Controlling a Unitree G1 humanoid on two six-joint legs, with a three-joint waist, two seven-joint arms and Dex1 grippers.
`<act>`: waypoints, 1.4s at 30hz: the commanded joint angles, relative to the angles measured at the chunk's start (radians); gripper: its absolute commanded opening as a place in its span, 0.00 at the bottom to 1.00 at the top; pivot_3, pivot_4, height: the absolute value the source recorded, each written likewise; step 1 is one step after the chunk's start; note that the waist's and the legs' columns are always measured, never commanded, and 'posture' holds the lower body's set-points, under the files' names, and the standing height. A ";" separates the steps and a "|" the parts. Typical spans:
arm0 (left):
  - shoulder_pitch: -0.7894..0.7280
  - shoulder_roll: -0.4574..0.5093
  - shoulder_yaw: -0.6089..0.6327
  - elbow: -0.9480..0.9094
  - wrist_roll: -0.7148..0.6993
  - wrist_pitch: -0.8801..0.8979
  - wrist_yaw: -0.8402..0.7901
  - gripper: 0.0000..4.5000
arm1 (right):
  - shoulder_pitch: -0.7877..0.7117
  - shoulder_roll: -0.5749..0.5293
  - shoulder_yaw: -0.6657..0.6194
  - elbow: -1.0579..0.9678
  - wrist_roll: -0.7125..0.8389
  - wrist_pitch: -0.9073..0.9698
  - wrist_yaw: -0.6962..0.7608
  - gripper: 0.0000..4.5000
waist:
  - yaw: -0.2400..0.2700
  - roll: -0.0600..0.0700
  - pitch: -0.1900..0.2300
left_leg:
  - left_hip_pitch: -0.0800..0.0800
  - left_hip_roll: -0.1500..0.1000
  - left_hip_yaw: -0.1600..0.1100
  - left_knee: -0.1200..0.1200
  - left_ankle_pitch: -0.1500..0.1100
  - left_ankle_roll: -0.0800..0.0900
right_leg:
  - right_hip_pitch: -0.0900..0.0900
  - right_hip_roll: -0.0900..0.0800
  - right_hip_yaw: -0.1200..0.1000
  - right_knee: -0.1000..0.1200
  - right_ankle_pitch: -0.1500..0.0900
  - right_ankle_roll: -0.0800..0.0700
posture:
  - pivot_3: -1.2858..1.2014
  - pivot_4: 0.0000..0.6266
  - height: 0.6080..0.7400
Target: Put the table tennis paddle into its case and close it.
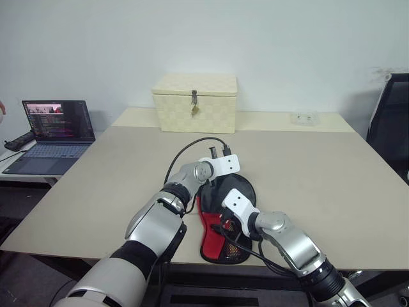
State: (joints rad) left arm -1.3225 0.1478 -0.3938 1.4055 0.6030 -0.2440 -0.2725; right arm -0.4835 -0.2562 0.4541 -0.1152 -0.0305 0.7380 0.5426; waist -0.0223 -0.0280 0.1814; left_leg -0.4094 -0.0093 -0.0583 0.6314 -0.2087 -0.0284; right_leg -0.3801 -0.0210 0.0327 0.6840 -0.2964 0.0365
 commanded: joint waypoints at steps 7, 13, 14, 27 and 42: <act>-0.085 -0.043 -0.050 -0.019 0.067 -0.039 0.085 0.03 | 0.114 -0.029 0.080 0.070 -0.027 0.139 0.009 1.00 | 0.003 0.000 -0.001 | 0.000 -0.001 -0.001 -0.001 0.000 0.000 | 0.001 -0.001 -0.001 -0.003 0.001 0.000 | 0.52 0.24 1.00; -0.107 -0.078 -0.116 -0.019 0.129 -0.099 0.106 0.03 | 0.118 -0.022 0.080 0.068 -0.034 0.140 0.011 1.00 | 0.006 0.000 -0.001 | 0.000 -0.001 -0.001 -0.002 0.000 0.000 | 0.001 -0.001 -0.001 -0.003 0.000 0.001 | 0.52 0.24 1.00; -0.109 -0.084 -0.124 -0.019 0.135 -0.109 0.107 0.03 | 0.118 -0.021 0.080 0.068 -0.034 0.140 0.011 1.00 | 0.006 0.000 -0.001 | 0.000 -0.001 -0.001 -0.002 0.000 0.000 | 0.002 -0.001 -0.001 -0.003 0.000 0.001 | 0.52 0.24 1.00; -0.123 -0.161 -0.180 -0.028 0.167 -0.248 0.120 0.03 | 0.111 -0.008 0.080 0.083 -0.035 0.133 0.010 1.00 | 0.006 0.000 -0.001 | 0.000 -0.001 -0.001 -0.002 0.000 0.000 | 0.002 -0.001 -0.001 -0.003 0.000 0.001 | 0.52 0.24 1.00; -0.075 -0.188 -0.113 -0.028 0.080 -0.303 -0.030 0.25 | 0.087 0.011 0.071 0.122 -0.042 0.105 0.013 1.00 | 0.004 0.001 -0.003 | 0.003 0.000 0.000 -0.002 0.000 0.000 | 0.003 0.000 0.000 -0.003 0.000 0.001 | 0.52 0.24 1.00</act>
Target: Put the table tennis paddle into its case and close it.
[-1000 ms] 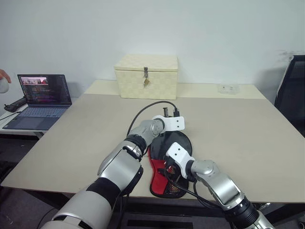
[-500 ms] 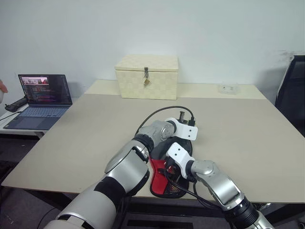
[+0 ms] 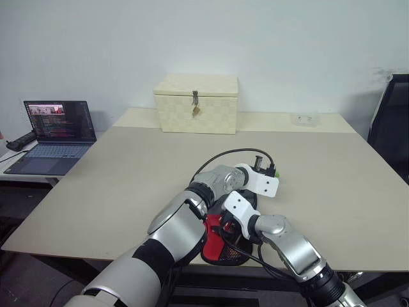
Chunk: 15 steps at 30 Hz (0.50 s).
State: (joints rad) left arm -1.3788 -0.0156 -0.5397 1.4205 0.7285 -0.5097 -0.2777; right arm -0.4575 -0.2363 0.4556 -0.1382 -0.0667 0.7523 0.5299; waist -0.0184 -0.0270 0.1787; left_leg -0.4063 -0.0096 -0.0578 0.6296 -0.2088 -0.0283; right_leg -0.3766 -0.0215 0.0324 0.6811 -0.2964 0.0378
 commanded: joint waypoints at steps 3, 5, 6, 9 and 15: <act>-0.010 -0.019 0.043 -0.045 -0.061 -0.047 -0.067 0.49 | 0.058 -0.005 0.072 0.146 -0.007 0.088 0.027 1.00 | -0.003 0.000 -0.001 | 0.005 0.000 0.001 -0.001 0.000 0.000 | 0.005 0.000 0.001 -0.001 0.000 0.000 | 0.52 0.24 1.00; -0.002 -0.016 0.055 -0.046 -0.077 -0.063 -0.100 0.65 | 0.051 -0.001 0.070 0.155 -0.008 0.085 0.028 1.00 | -0.006 0.000 -0.002 | 0.006 0.000 0.002 -0.001 0.000 0.000 | 0.005 0.000 0.001 -0.001 0.000 0.000 | 0.52 0.24 1.00; 0.007 -0.012 0.073 -0.048 -0.100 -0.078 -0.139 0.74 | 0.045 0.004 0.068 0.159 -0.008 0.083 0.027 1.00 | -0.007 0.000 -0.003 | 0.006 0.000 0.002 -0.001 0.000 0.000 | 0.005 0.000 0.002 -0.001 0.000 0.000 | 0.52 0.24 1.00; 0.032 0.002 0.115 -0.052 -0.158 -0.109 -0.254 0.99 | 0.025 0.018 0.054 0.184 -0.006 0.070 0.025 1.00 | -0.012 0.000 -0.007 | 0.007 0.001 0.002 -0.001 0.000 0.000 | 0.005 0.001 0.002 0.000 0.000 0.000 | 0.52 0.24 1.00; 0.038 0.025 0.199 -0.068 -0.256 -0.106 -0.351 0.99 | -0.004 0.040 0.039 0.219 0.001 0.057 0.032 1.00 | -0.017 0.001 -0.013 | 0.009 0.002 0.004 -0.001 0.000 0.000 | 0.006 0.003 0.004 0.000 0.000 0.000 | 0.52 0.24 1.00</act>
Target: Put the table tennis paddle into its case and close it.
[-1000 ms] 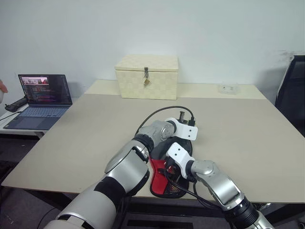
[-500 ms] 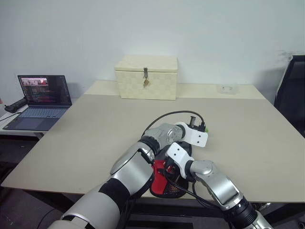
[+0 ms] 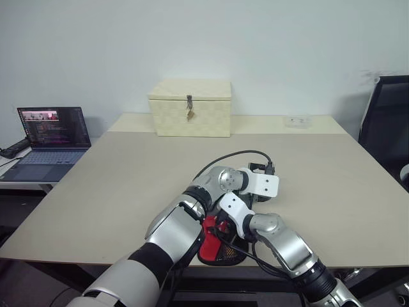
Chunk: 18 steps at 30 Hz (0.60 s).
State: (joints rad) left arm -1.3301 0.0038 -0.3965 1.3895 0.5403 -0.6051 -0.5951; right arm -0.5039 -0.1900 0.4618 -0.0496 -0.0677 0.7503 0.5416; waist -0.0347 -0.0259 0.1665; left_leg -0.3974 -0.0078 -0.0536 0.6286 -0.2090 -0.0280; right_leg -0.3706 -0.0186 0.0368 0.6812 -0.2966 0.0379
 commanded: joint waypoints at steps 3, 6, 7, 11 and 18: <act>-0.030 0.025 0.127 -0.052 -0.140 -0.011 -0.045 0.99 | 0.024 -0.013 0.026 0.119 0.009 0.059 0.034 1.00 | -0.006 0.000 0.000 | 0.000 0.000 0.000 0.000 0.000 0.000 | 0.000 0.001 0.001 0.000 0.000 0.000 | 0.52 0.24 1.00; -0.049 0.055 0.224 -0.069 -0.237 0.017 -0.066 0.99 | 0.009 -0.021 -0.010 0.062 0.037 0.089 0.053 1.00 | -0.008 0.000 0.000 | 0.000 0.001 0.000 0.000 0.000 0.000 | -0.001 0.001 0.002 0.000 0.000 0.000 | 0.52 0.24 1.00; -0.052 0.072 0.253 -0.075 -0.267 0.027 -0.075 0.99 | 0.004 -0.021 -0.033 0.030 0.055 0.109 0.061 1.00 | -0.008 0.000 0.000 | -0.001 0.001 -0.001 0.000 0.000 0.000 | -0.002 0.001 0.002 0.000 0.000 0.000 | 0.52 0.24 1.00; -0.043 0.142 0.337 -0.100 -0.353 0.064 -0.116 0.99 | -0.015 -0.025 -0.122 -0.137 0.164 0.218 0.110 1.00 | -0.007 0.000 0.000 | -0.003 0.001 -0.002 0.000 0.000 0.000 | -0.003 0.000 0.002 0.000 0.000 0.000 | 0.52 0.24 1.00; 0.130 0.270 0.479 -0.186 -0.546 0.228 -0.340 0.99 | -0.038 -0.078 -0.373 -0.398 0.356 0.438 0.121 1.00 | -0.009 0.000 0.003 | -0.009 0.001 -0.005 -0.001 -0.001 0.001 | -0.010 -0.001 0.001 0.001 0.003 -0.005 | 0.52 0.24 1.00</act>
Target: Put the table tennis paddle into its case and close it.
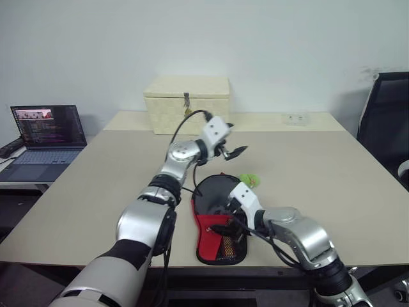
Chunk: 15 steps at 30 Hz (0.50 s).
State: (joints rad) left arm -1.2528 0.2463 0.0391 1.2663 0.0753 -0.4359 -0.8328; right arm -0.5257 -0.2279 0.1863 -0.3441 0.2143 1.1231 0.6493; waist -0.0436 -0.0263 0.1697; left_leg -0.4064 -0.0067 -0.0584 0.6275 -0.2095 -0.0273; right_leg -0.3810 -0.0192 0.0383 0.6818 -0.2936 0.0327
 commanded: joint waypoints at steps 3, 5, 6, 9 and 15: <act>0.132 0.046 0.068 -0.150 -0.149 0.128 -0.208 0.99 | 0.001 -0.130 -0.151 -0.161 0.123 0.091 0.035 1.00 | 0.005 0.000 0.001 | -0.007 0.000 -0.001 0.001 0.000 0.000 | -0.006 0.000 -0.001 0.000 0.000 -0.001 | 0.52 0.24 1.00; 0.176 0.053 0.059 -0.205 -0.170 0.167 -0.262 0.99 | 0.006 -0.185 -0.170 -0.168 0.141 0.078 0.045 1.00 | 0.012 -0.002 0.003 | -0.011 -0.001 -0.003 0.002 0.000 0.000 | -0.009 -0.001 -0.002 0.000 0.000 -0.001 | 0.52 0.24 1.00; 0.194 0.055 0.051 -0.223 -0.173 0.185 -0.282 0.99 | 0.005 -0.219 -0.171 -0.156 0.138 0.055 0.052 1.00 | 0.014 -0.002 0.004 | -0.011 -0.001 -0.003 0.002 0.000 0.000 | -0.009 -0.001 -0.003 0.000 0.001 -0.001 | 0.52 0.24 1.00; 0.252 0.047 0.006 -0.264 -0.165 0.239 -0.360 0.99 | -0.002 -0.370 -0.089 -0.038 0.013 -0.156 0.064 1.00 | 0.014 -0.002 0.004 | -0.011 -0.001 -0.003 0.002 0.000 0.000 | -0.008 -0.001 -0.003 -0.001 0.000 -0.001 | 0.52 0.24 1.00; 0.250 0.001 -0.065 -0.186 -0.101 0.232 -0.335 0.99 | -0.063 -0.459 0.059 0.336 -0.262 -0.631 -0.043 1.00 | 0.010 -0.002 0.004 | -0.010 -0.001 0.005 0.002 0.000 0.000 | -0.008 0.000 -0.002 0.000 0.000 0.000 | 0.52 0.24 1.00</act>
State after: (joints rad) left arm -0.9817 0.2581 -0.0121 1.0738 -0.0385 -0.1849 -1.1792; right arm -0.5539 -0.6911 0.2348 -0.0619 0.0106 0.6073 0.6419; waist -0.0338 -0.0286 0.1741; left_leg -0.4160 -0.0076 -0.0532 0.6297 -0.2093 -0.0270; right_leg -0.3891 -0.0189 0.0374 0.6821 -0.2931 0.0324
